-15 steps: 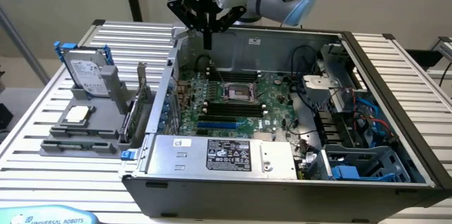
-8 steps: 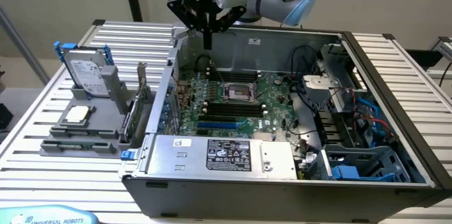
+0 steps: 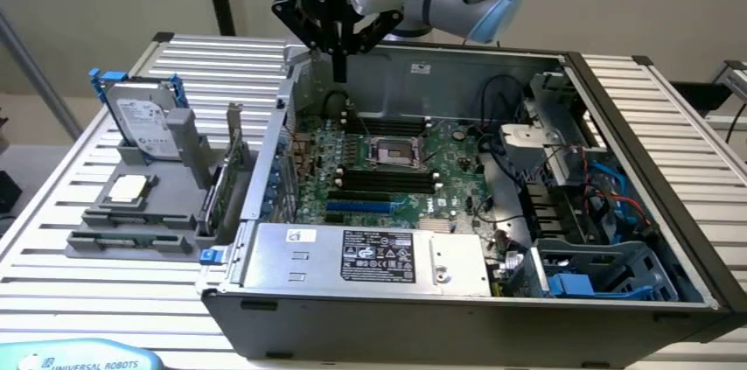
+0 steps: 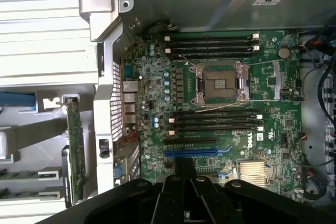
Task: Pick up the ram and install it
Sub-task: 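Reach for the ram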
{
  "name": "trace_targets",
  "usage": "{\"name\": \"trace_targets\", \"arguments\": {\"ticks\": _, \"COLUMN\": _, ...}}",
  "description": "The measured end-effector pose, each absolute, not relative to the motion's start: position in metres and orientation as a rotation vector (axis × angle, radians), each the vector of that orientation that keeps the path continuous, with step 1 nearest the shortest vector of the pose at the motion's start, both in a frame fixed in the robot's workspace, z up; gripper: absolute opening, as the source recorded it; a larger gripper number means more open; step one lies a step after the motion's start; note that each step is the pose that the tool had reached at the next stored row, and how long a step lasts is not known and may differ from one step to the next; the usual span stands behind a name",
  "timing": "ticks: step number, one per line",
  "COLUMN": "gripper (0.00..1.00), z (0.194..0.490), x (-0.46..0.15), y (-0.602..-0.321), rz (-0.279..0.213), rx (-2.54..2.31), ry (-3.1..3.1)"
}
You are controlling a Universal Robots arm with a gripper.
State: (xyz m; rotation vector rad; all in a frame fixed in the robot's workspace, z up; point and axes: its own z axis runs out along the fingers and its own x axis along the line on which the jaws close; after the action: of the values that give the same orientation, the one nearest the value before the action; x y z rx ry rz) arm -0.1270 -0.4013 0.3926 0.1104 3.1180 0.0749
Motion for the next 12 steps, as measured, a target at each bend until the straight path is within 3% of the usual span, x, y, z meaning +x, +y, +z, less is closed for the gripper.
{"name": "trace_targets", "arguments": {"ticks": 12, "gripper": 0.11, "z": 0.392, "x": -0.176, "y": -0.42, "rz": 0.075, "rx": 0.11, "ry": 3.118}}
